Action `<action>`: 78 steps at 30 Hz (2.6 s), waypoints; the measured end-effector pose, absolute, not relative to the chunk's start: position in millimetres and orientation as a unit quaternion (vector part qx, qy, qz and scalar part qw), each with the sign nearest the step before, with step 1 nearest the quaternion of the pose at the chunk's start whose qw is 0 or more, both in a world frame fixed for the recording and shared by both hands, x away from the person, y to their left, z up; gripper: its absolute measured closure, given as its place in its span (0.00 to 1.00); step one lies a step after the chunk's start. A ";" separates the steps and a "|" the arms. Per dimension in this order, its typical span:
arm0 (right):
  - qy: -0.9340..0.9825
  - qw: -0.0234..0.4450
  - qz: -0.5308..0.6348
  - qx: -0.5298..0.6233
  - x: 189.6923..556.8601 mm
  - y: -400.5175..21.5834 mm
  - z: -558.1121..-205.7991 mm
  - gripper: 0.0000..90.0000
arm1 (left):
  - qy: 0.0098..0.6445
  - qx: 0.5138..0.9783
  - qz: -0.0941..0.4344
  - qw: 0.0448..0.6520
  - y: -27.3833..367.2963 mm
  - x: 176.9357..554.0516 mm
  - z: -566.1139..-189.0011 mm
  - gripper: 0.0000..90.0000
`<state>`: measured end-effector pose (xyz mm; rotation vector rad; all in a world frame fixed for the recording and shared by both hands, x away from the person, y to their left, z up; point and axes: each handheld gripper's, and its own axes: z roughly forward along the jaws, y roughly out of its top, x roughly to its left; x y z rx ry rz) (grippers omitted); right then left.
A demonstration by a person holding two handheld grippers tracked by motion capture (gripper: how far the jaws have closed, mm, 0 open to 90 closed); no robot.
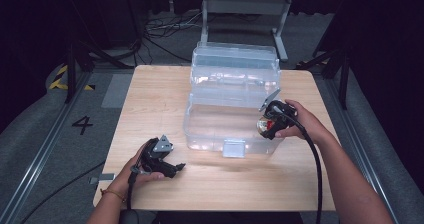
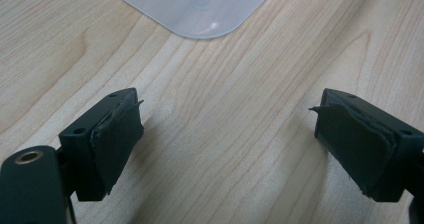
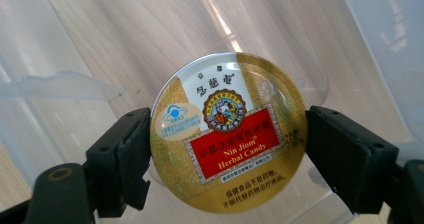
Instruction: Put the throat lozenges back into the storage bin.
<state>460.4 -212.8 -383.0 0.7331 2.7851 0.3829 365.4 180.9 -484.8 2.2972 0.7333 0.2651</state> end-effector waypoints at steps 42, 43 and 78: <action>0.909 0.143 0.260 0.293 447.2 -245.1 -359.4 0.31 | 0.294 0.883 0.108 0.350 176.4 365.7 -469.0 0.20; 0.903 0.151 0.270 0.298 446.7 -249.2 -355.9 0.31 | 0.295 0.882 0.109 0.351 175.8 365.3 -466.7 0.20; 0.858 0.234 0.340 0.306 489.3 -263.7 -290.7 0.40 | 0.216 0.877 0.176 0.391 138.3 369.0 -392.8 0.32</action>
